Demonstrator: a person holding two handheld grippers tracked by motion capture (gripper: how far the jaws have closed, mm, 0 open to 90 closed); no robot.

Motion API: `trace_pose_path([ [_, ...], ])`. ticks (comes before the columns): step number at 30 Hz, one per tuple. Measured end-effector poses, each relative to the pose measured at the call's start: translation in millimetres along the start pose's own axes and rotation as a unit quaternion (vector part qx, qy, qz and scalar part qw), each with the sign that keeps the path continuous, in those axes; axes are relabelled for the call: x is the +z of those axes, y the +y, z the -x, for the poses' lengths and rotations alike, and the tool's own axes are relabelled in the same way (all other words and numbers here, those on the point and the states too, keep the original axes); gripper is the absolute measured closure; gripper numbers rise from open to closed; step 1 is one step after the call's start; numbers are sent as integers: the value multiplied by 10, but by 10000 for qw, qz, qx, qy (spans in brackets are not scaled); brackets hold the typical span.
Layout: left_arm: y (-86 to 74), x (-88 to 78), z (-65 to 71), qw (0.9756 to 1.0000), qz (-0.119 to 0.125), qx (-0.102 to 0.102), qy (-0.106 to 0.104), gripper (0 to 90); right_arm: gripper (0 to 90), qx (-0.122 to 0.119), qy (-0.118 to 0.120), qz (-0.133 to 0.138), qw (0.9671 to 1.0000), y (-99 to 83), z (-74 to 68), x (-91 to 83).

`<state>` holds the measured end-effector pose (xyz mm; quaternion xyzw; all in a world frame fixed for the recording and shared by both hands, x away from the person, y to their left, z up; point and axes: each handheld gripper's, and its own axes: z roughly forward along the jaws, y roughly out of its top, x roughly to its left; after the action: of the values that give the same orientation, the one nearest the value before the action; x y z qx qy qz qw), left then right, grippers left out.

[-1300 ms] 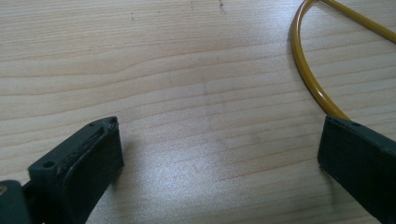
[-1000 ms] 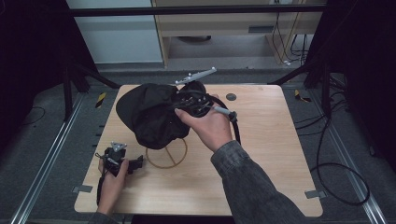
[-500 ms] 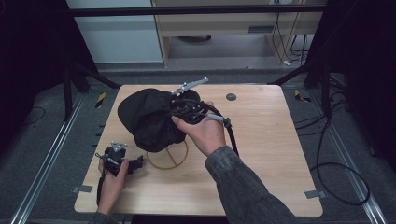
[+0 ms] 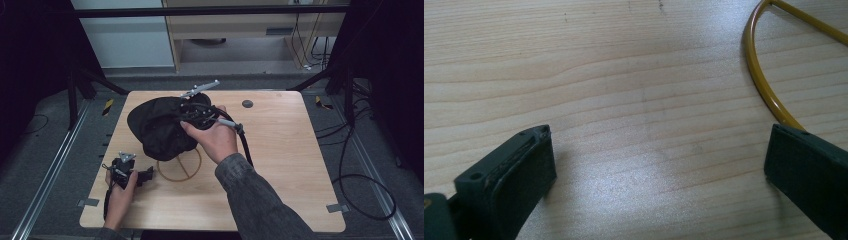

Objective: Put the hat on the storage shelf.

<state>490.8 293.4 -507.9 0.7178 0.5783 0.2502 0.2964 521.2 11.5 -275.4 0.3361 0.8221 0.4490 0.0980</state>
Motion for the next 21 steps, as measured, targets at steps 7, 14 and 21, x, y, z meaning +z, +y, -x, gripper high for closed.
trace_pose_path([
  [7, 0, 1, 0, 10000, 1, -7, -9, 0, 701, 78, -68, 48, 9999, 9, 26, 1],
  [14, 0, 1, 0, 10000, 1, -3, 2, 0, 638, 147, -26, 156, 9998, 37, 37, -28],
  [21, 0, 1, 0, 10000, 2, -4, 1, 0, 601, 180, 27, 193, 9996, 35, 32, -86],
])
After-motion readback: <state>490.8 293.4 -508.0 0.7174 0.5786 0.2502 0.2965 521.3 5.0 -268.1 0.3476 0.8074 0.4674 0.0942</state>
